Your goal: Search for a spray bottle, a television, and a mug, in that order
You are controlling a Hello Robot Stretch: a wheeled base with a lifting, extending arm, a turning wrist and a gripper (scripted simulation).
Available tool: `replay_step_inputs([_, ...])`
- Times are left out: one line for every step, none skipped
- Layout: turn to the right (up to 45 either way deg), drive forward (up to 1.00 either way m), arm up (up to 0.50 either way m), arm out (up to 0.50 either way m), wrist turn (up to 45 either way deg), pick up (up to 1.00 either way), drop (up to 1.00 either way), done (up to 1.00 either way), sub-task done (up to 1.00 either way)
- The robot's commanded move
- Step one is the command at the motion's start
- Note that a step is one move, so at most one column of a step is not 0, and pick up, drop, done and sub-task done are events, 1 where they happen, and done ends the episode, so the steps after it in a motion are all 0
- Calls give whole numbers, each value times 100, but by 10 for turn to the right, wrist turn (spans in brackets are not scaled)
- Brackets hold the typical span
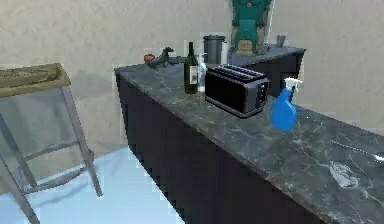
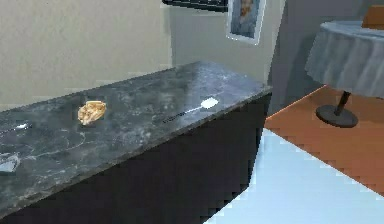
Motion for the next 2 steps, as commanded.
replay_step_inputs([240, 0, 0, 0, 0, 0, 0, 0, 0])
replay_step_inputs([0, 0, 0, 0, 0, 0, 0, 0, 100])
